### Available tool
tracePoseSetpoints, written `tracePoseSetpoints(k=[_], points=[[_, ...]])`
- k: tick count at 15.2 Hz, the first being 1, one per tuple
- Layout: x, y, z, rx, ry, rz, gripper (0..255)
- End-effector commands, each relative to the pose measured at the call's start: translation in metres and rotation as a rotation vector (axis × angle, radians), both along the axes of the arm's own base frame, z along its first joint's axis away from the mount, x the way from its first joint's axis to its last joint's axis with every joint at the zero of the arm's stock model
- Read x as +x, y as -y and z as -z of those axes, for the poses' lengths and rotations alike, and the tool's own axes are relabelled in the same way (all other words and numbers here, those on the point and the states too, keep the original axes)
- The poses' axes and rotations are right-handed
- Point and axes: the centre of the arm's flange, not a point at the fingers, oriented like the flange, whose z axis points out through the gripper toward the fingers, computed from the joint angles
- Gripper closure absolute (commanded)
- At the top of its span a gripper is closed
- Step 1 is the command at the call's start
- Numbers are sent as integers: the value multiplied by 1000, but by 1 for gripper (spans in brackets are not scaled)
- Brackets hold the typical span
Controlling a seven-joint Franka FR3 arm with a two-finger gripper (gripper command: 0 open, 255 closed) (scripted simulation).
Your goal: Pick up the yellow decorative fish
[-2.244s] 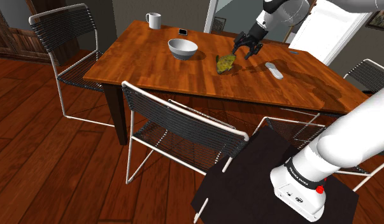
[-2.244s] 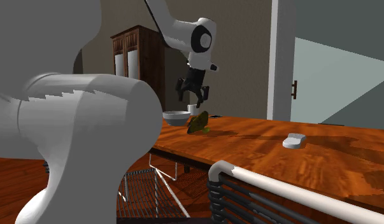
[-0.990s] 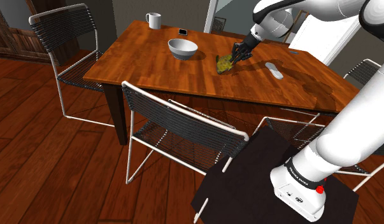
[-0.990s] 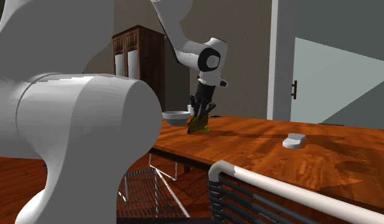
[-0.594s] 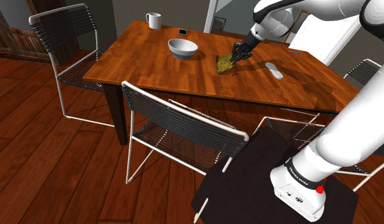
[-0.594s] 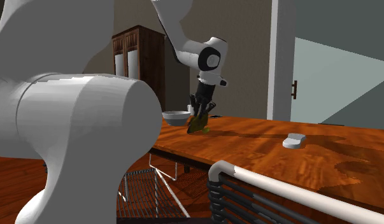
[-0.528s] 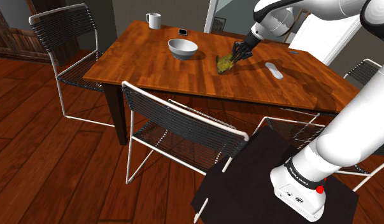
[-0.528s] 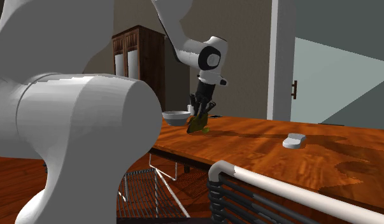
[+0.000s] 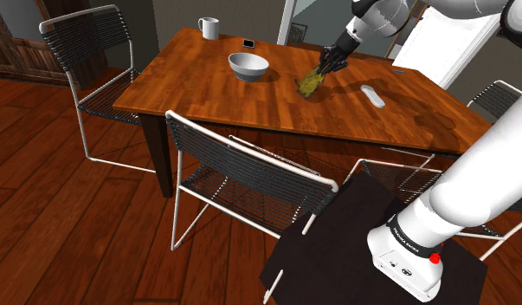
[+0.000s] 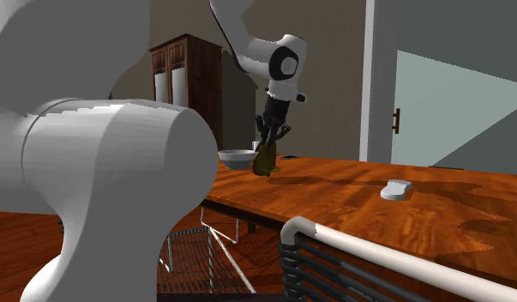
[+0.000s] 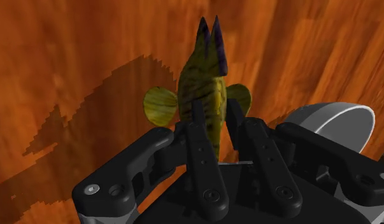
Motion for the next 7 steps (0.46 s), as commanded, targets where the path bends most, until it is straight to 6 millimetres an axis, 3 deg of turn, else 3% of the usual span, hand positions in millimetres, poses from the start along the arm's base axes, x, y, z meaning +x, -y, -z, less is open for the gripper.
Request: tracePoseSetpoints(k=[1,5,7], points=[[0,0,-11,0,0,0,255],[0,0,-33,0,0,0,255],[0,0,-33,0,0,0,255]])
